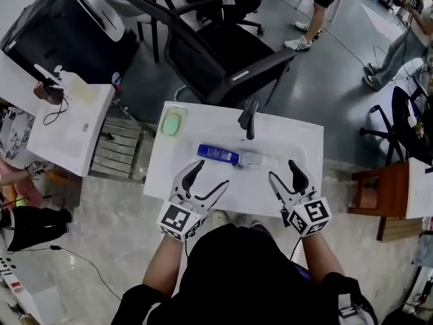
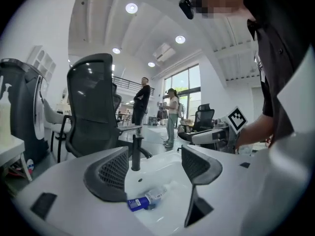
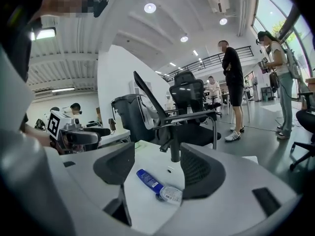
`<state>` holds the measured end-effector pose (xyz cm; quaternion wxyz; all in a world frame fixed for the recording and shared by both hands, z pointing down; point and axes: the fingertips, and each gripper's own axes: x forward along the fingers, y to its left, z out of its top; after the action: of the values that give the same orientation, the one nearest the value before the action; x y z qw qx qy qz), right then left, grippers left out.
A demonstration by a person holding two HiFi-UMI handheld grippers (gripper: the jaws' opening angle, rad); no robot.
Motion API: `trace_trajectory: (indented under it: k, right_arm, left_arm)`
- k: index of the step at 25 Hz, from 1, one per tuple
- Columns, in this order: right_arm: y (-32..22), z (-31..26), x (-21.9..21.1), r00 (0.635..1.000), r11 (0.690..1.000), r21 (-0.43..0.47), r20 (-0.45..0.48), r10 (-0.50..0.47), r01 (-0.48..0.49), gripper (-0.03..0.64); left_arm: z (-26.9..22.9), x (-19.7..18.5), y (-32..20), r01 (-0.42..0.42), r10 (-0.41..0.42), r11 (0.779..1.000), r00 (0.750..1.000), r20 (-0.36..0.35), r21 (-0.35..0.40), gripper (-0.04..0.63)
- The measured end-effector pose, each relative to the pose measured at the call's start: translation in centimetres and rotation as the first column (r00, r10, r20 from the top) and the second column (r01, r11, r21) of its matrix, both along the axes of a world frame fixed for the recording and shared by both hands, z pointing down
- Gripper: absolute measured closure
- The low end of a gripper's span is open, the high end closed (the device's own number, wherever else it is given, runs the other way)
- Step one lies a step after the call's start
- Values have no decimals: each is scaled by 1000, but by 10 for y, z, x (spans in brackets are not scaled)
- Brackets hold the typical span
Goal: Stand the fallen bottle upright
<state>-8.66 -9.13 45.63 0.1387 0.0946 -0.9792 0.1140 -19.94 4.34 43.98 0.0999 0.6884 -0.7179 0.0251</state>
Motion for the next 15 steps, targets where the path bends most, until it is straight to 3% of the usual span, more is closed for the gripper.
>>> trace_trajectory:
  k: [3,7,11,15]
  right_arm:
    - [0,0,12,999,999,-4,7,50,-50,314]
    - [-9,-1,33,994,994,-8,-4,114,-114,314]
    - [-24,-3,51,985,985,-6,-8,174,-174,314]
    - [-47,-3,70,976,976,1,-8,219,-219,314]
  left_arm:
    - [11,10,-14,-97,99,994,994,39,-42,247]
    - [24,30,-36,-203,205,977,979,19,-72,247]
    - [40,48,-64,-289,293,950,956,14,-120,247]
    - [60,72,-94,-357,379,913,921,86,-199,249]
